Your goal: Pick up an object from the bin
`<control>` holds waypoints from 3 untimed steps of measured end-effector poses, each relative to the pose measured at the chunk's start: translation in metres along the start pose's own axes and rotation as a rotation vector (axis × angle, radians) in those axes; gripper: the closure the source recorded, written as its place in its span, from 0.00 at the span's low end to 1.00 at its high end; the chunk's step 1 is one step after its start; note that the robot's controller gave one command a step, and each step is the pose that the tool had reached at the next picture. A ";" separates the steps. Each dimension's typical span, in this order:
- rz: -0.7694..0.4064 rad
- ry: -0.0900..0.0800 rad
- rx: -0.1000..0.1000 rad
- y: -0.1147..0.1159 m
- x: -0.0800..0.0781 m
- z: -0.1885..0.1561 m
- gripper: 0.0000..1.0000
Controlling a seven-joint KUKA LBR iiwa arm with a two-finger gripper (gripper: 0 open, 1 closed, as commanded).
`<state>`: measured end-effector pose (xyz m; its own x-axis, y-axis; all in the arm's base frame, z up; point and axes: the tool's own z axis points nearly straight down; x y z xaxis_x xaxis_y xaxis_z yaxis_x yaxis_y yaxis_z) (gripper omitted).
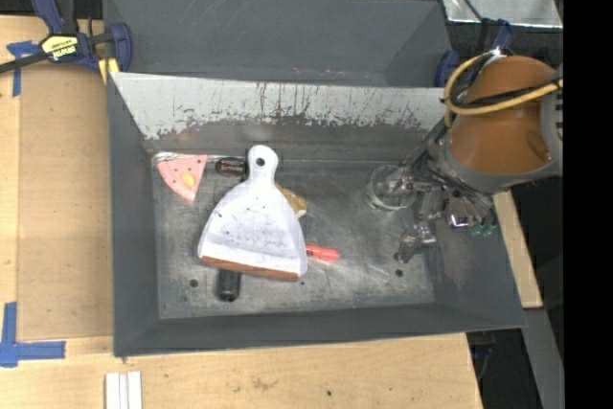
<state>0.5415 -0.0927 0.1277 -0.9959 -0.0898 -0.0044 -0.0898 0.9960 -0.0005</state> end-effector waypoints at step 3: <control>-0.178 0.005 -0.001 0.065 0.008 0.049 0.00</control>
Offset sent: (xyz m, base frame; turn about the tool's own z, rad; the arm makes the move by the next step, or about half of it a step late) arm -0.0199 0.0574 -0.0577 -0.0799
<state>0.5280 -0.0288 0.0785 -0.9642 -0.2652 0.0003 -0.2652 0.9642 0.0003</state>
